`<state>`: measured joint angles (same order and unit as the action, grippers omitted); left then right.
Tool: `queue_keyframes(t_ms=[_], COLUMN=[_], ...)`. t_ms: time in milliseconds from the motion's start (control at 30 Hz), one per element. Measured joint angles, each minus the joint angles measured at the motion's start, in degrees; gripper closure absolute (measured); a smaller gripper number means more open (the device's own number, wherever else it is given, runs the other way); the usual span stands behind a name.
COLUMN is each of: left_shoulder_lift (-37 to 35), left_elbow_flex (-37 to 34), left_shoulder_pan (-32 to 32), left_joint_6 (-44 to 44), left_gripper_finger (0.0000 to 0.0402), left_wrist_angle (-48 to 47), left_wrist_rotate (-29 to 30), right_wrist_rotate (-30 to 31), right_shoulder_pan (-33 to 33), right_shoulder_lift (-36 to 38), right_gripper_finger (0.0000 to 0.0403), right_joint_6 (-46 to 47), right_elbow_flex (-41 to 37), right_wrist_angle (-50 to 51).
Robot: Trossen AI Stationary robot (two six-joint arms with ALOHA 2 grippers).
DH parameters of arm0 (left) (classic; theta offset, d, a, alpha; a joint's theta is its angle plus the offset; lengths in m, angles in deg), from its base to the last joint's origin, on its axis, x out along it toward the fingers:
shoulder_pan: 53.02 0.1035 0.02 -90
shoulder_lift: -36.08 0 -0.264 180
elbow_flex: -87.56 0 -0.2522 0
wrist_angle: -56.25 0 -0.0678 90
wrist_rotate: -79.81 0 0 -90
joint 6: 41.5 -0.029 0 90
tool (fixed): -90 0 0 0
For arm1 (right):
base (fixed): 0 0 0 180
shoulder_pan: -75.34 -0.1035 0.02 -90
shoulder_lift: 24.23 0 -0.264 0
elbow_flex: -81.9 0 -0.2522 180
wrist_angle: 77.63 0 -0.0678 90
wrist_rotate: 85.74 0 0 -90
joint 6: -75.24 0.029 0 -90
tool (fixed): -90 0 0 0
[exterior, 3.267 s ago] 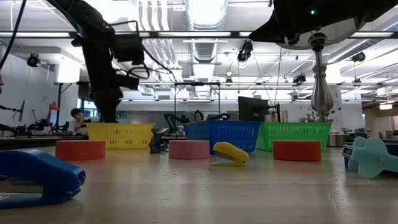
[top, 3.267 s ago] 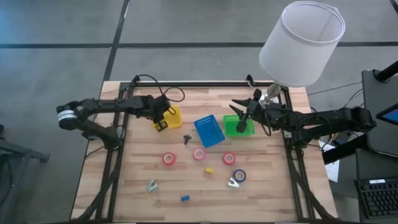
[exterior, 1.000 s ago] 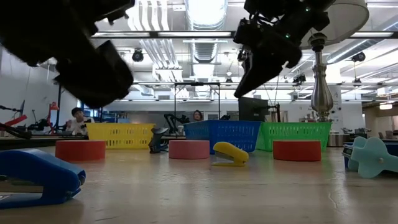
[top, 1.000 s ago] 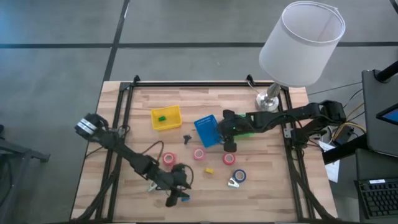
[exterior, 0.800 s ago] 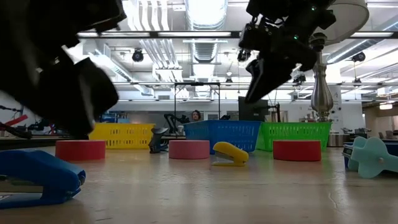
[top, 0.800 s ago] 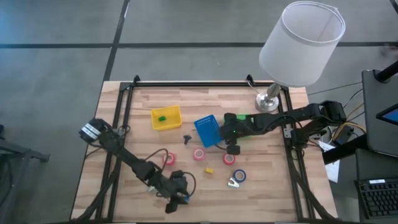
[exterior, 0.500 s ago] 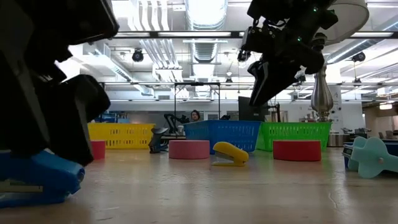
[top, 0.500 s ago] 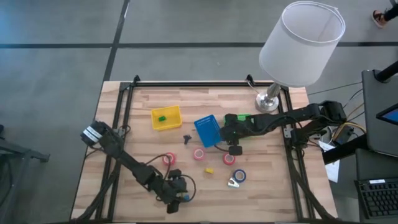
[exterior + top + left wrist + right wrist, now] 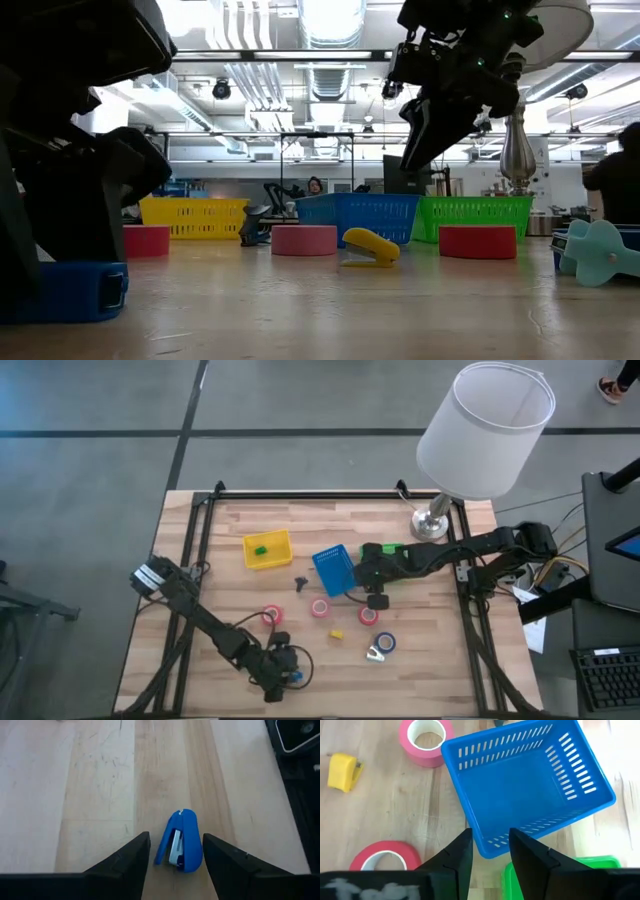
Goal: Pick and place Stapler, Stapler remover, tape
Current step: Put the blue stapler into the yellow basket
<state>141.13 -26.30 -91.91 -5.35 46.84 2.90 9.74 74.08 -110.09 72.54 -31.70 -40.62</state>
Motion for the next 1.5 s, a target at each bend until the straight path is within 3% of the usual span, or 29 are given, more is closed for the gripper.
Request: queue_keyframes(t_ms=[100, 333, 500, 767, 1067, 1133, 1300, 1500], left_shoulder_lift=[0.00, -0.59, -4.33, -19.34, -32.32, -33.28, -32.88, -31.06], left_elbow_flex=[-0.02, -0.13, -0.33, -0.35, -1.52, -3.37, -8.14, -10.82], left_shoulder_pan=[0.05, 1.64, 4.71, 12.97, 32.40, 37.33, 47.13, 53.54], left_joint_6=[-2.31, -7.31, -9.35, -9.21, -10.43, -11.61, -21.42, -22.95], left_gripper_finger=[0.0239, 0.0343, 0.0344, 0.0324, 0.0321, 0.0320, 0.0324, 0.0315], left_wrist_angle=[-0.67, -2.04, -9.93, -27.85, -48.66, -49.19, -44.52, -37.85], left_wrist_rotate=[0.11, 2.68, 4.46, 16.64, 18.13, 17.25, 8.46, 6.85], right_wrist_rotate=[0.00, 0.00, 0.01, 0.04, 0.04, 0.03, 0.03, 0.04], right_shoulder_pan=[0.00, 0.00, 0.00, 0.00, 0.00, 0.00, 0.00, 0.00], right_shoulder_lift=[0.00, 0.00, 0.00, 0.00, 0.00, 0.00, -0.13, -0.13], right_gripper_finger=[0.0285, 0.0280, 0.0278, 0.0288, 0.0289, 0.0289, 0.0295, 0.0298], right_joint_6=[1.42, 1.28, 1.28, 1.26, 1.24, 1.23, 1.18, 1.19], right_elbow_flex=[-0.05, -0.14, -0.21, -0.37, -0.40, -0.42, -0.42, -0.48], right_wrist_angle=[0.07, 0.00, 0.02, -0.04, -0.02, 0.02, 0.08, 0.04])
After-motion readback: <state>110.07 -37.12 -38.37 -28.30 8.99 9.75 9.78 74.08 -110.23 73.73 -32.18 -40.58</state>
